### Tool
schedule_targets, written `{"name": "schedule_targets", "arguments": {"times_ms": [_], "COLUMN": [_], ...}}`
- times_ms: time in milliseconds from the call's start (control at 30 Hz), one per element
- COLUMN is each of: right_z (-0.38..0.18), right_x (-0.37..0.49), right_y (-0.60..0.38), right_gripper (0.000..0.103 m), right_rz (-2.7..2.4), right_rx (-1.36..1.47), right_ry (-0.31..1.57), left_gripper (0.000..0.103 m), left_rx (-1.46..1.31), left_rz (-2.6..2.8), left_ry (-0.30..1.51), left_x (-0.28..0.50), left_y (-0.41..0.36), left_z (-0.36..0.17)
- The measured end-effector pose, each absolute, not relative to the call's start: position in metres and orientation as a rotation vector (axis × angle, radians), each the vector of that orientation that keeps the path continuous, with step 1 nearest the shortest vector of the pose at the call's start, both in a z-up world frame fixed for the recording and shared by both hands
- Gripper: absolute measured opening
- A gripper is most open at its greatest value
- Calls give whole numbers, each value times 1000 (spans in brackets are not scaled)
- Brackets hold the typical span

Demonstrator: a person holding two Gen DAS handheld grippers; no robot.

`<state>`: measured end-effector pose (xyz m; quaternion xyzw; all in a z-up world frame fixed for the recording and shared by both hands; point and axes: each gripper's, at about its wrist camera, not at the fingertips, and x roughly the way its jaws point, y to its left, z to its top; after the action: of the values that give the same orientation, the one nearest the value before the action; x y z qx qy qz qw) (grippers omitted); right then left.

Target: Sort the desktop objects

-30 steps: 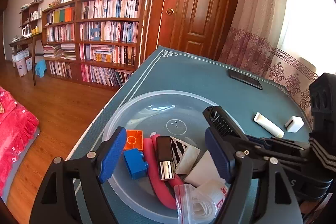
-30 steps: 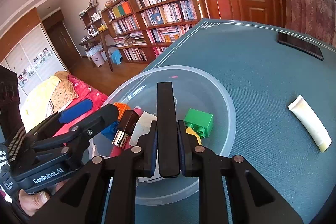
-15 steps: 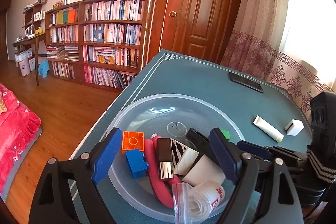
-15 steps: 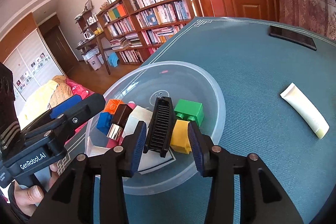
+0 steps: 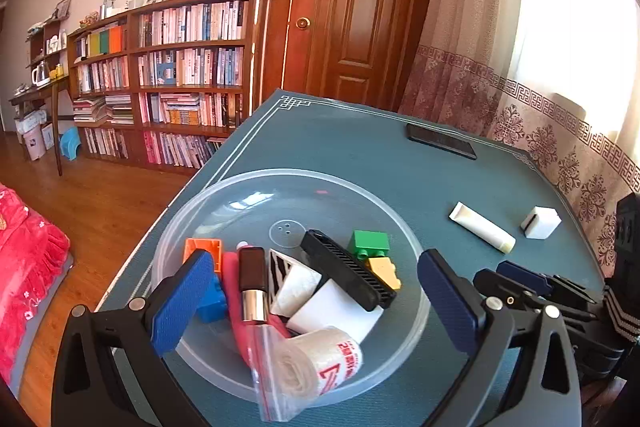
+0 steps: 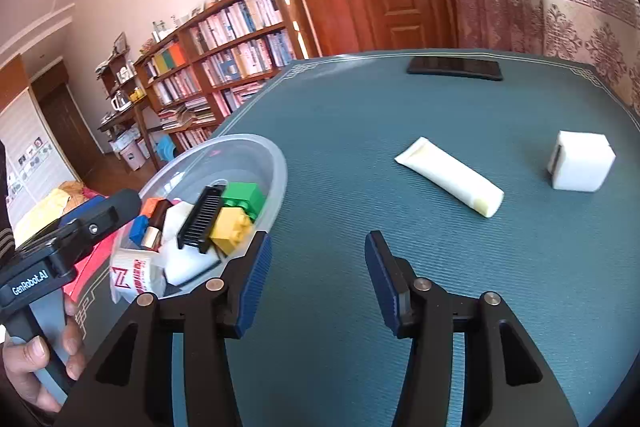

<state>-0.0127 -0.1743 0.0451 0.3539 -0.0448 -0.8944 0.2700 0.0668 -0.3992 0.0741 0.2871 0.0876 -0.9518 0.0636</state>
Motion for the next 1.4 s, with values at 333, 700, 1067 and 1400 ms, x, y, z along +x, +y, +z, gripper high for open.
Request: {"name": "schedule_targets", "arguments": {"times_ms": [333,700,1067,1400], "right_z": [33,20,19,19], "right_x": [-22,-32,-32,-32], "right_y": [-87,-24,-22,-19], "right_gripper": [64,64,64,64], "right_rz": [-2587,-2697,-2701,-2704], "right_rx": [1046,1116,1132,1139], "right_ry": [-260,-394,-376,-377], "left_gripper": [102,102,102,102], "left_rx": [927,1046,1087,1114], "left_rz": [-2951,-3003,-3015,-2993], "left_ry": [133,45,-33,-27], "left_x": [60,43,34,26], "left_y": [-337,-272,-247,-246], "left_z": [79,69,64,57]}}
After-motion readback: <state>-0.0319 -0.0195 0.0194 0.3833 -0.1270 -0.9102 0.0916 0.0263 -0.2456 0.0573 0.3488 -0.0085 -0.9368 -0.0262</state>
